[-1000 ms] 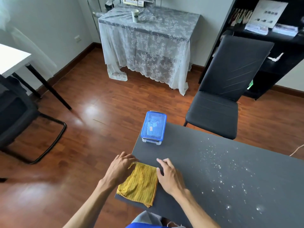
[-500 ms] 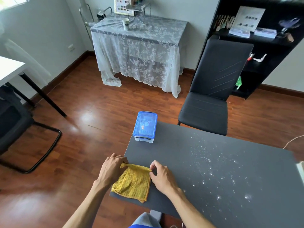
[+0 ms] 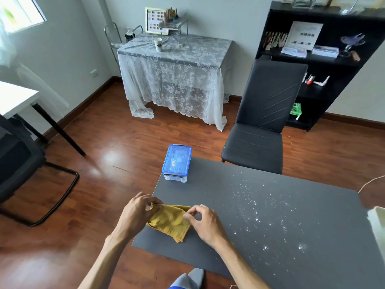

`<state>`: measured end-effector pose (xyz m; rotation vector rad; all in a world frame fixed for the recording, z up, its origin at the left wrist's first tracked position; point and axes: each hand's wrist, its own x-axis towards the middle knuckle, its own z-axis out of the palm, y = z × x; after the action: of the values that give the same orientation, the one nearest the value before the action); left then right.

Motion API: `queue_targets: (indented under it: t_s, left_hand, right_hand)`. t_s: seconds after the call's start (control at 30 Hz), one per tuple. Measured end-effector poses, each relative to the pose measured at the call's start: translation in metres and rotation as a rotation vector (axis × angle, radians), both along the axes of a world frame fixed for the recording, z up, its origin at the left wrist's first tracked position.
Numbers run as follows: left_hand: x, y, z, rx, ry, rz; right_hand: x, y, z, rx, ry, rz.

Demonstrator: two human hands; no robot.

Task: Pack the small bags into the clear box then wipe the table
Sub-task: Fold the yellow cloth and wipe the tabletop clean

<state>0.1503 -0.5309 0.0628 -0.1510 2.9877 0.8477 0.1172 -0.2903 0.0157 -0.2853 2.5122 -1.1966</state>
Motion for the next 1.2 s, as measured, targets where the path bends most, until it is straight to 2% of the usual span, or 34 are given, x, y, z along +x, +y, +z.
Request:
queue_targets:
  t_s: [0.33,0.43,0.53,0.7,0.93,1.1,1.2]
  left_hand:
    - [0.013,0.094,0.047,0.212,0.194,-0.091]
    - [0.011,0.126,0.054,0.252,0.211,-0.150]
    - [0.006,0.155,0.063,0.260,0.213,-0.258]
    - [-0.005,0.188,0.088,0.186,0.227,-0.497]
    - [-0.012,0.208,0.119,0.012,0.242,-0.748]
    - [-0.019,0.214,0.129,-0.134,0.225,-0.839]
    - [-0.021,0.213,0.130,-0.161,0.201,-0.831]
  right_hand:
    - [0.024,0.108,0.069,-0.064,0.340,-0.184]
    - [0.030,0.142,0.080,-0.062,0.376,-0.224]
    - [0.035,0.174,0.088,0.056,0.320,-0.146]
    - [0.034,0.205,0.100,0.222,0.179,0.030]
    - [0.021,0.206,0.110,0.259,0.220,0.225]
    - [0.022,0.188,0.108,0.170,0.229,0.306]
    - [0.026,0.184,0.104,0.168,0.284,0.268]
